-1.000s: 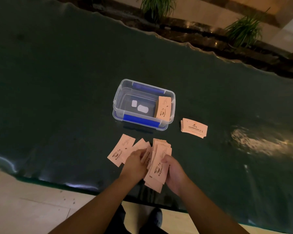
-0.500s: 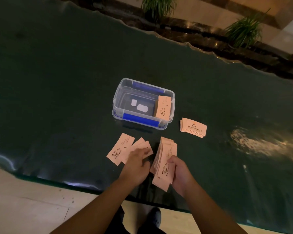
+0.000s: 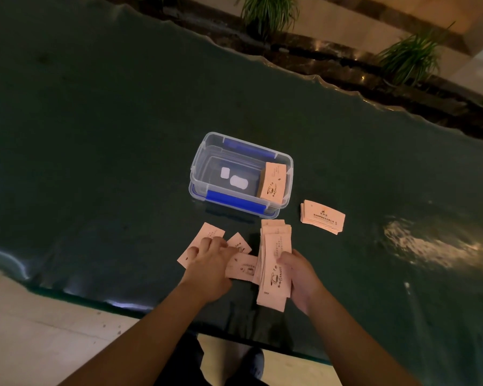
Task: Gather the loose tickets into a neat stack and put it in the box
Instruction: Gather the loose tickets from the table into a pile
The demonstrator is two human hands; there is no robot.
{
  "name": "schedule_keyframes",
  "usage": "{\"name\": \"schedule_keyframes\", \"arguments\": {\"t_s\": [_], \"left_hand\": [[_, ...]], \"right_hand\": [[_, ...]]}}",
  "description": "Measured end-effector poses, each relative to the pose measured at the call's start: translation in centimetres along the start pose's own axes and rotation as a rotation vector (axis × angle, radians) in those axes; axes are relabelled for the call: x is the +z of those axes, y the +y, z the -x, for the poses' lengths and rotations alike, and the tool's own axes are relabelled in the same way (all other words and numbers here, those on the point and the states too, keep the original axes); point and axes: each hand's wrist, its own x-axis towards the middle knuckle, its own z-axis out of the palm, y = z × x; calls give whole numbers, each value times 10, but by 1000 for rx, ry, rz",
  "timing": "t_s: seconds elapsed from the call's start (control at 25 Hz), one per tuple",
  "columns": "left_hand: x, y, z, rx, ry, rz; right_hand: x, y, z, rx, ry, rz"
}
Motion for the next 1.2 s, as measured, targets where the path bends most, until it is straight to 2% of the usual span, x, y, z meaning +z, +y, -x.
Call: {"name": "schedule_keyframes", "arguments": {"t_s": [0.2,0.28,0.36,0.52,0.72,0.96,1.12,1.2], "left_hand": [[-9,2,-21,174,-5,-43],[-11,0,-27,183,-6,-34],[-11,-1,-29,108,-5,-56],[-4,3,-18,-180,-20,-129],[5,21,-11,-296,-17,-121],[-21,11,-18,-133,-41,-191],[-39,-22,-17,-135,-3,-167],[-42,-41,-15,-62,-26,-209]], "right_hand": [[-3,-2,-1,-3,6,78],[-1,-3,-1,6,-4,126],[2,-5,-2,19,-19,192],[8,-9,-5,4,-50,258],[10,-12,-8,-6,-65,214],[9,-27,-5,-43,-74,327],[10,-33,-6,-47,-84,359],[13,-32,-7,-47,-100,380]]}}
